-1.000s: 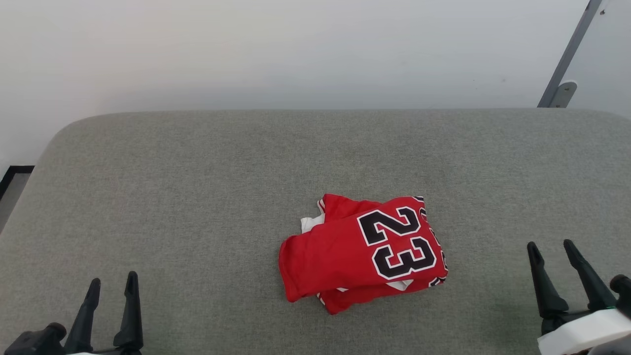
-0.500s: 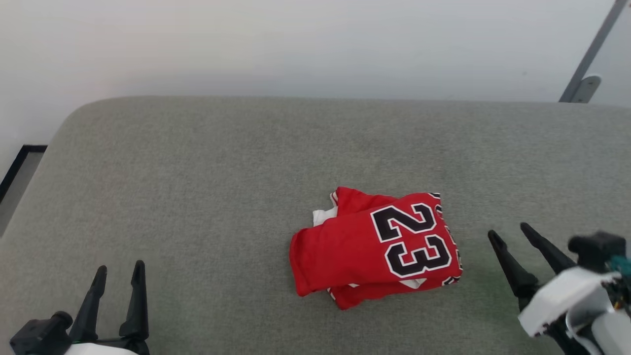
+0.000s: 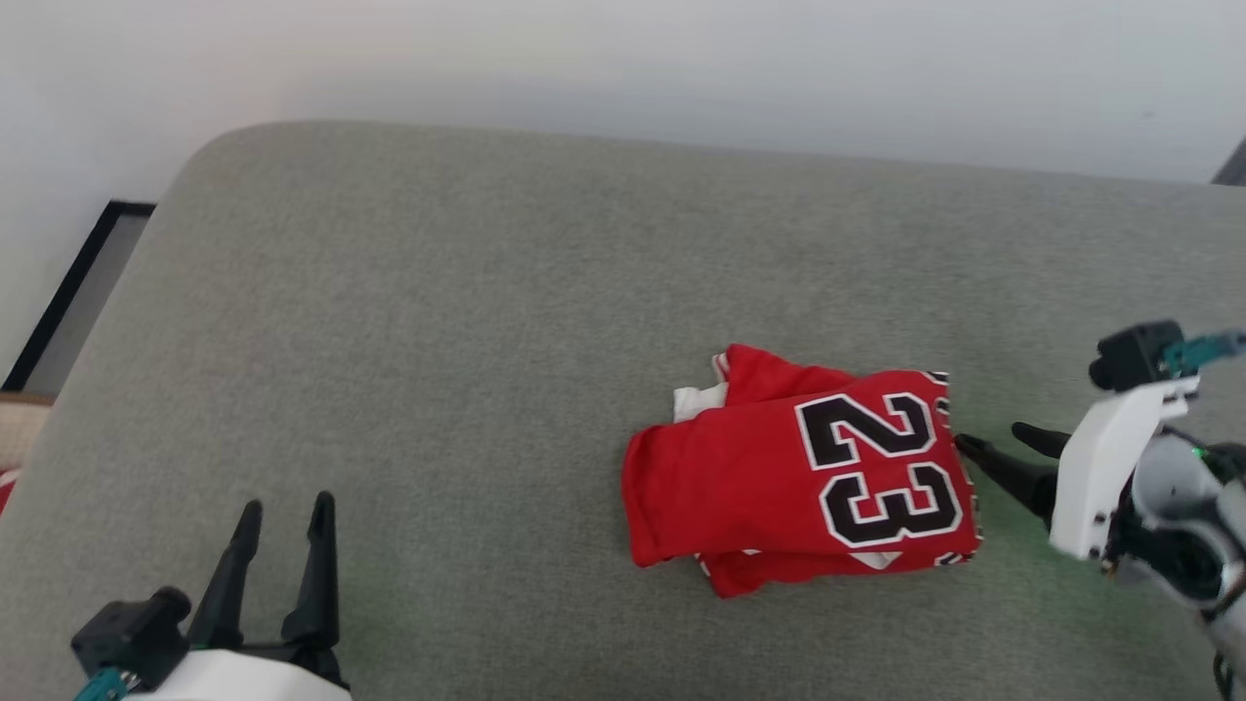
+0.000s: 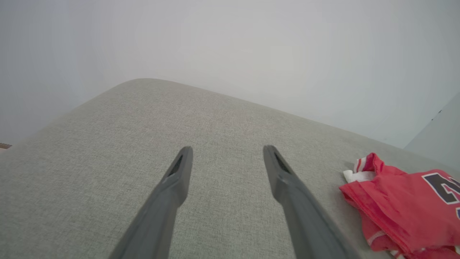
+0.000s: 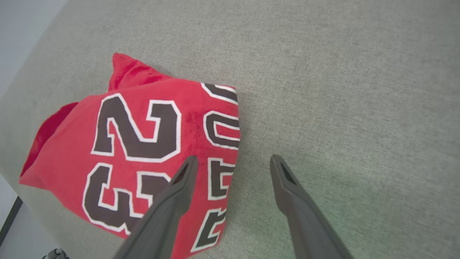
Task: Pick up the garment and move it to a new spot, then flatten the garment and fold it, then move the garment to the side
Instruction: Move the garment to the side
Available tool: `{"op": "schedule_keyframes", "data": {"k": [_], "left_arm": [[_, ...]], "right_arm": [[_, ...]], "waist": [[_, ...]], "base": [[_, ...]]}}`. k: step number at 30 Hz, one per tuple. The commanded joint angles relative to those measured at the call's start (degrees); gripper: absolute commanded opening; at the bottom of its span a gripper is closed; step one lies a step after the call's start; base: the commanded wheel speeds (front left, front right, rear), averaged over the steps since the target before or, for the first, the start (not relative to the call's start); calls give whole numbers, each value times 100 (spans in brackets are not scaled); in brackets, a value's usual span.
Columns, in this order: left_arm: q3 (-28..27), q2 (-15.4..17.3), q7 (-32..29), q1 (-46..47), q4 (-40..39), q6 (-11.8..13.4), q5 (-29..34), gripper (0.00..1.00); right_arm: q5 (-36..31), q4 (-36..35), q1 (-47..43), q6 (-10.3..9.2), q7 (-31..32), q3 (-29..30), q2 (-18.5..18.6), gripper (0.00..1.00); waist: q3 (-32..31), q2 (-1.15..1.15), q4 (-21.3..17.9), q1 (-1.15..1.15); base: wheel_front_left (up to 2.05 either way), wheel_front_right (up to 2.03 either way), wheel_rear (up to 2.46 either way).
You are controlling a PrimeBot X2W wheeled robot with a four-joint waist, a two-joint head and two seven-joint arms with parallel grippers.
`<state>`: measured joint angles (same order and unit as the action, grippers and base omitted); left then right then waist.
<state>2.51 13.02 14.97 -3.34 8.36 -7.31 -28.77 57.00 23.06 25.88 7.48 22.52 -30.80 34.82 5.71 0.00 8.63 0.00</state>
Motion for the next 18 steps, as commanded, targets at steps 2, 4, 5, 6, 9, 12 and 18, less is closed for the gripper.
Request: {"op": "schedule_keyframes", "data": {"k": [2, 4, 5, 6, 9, 12, 18], "left_arm": [[54, -2, 28, 140, 25, -15, -78, 100], [100, -7, 27, 187, 57, -15, -97, 100], [127, -6, 27, 217, 65, -15, -107, 100], [155, -7, 27, 244, 74, -15, -123, 100], [207, -27, 27, 349, 99, -15, -154, 100], [249, -47, 27, 420, 117, -15, -171, 100], [288, -74, 27, 548, 169, -15, -268, 100]], "right_arm": [[149, 174, 238, 1, 417, -11, -17, 100], [204, 344, 425, 1, 789, -67, -45, 100], [277, 449, 501, 1, 992, -83, -104, 100], [320, 551, 571, 1, 1205, -104, -149, 100], [377, 950, 788, 1, 1769, -149, -296, 100], [329, 1307, 896, 1, 2217, -259, -527, 100], [206, 1803, 1088, 1, 2627, -377, -949, 80]], "waist": [[129, 0, 134, 0], [198, 0, 201, 0], [231, 0, 232, 0], [265, 0, 264, 0], [367, 0, 348, 0], [463, 0, 408, 0], [578, 0, 472, 0]], "base": [[0, 0, 0], [0, 0, 0], [0, 0, 0], [0, 0, 0], [0, 0, 0], [0, 0, 0], [0, 0, 0]]}}
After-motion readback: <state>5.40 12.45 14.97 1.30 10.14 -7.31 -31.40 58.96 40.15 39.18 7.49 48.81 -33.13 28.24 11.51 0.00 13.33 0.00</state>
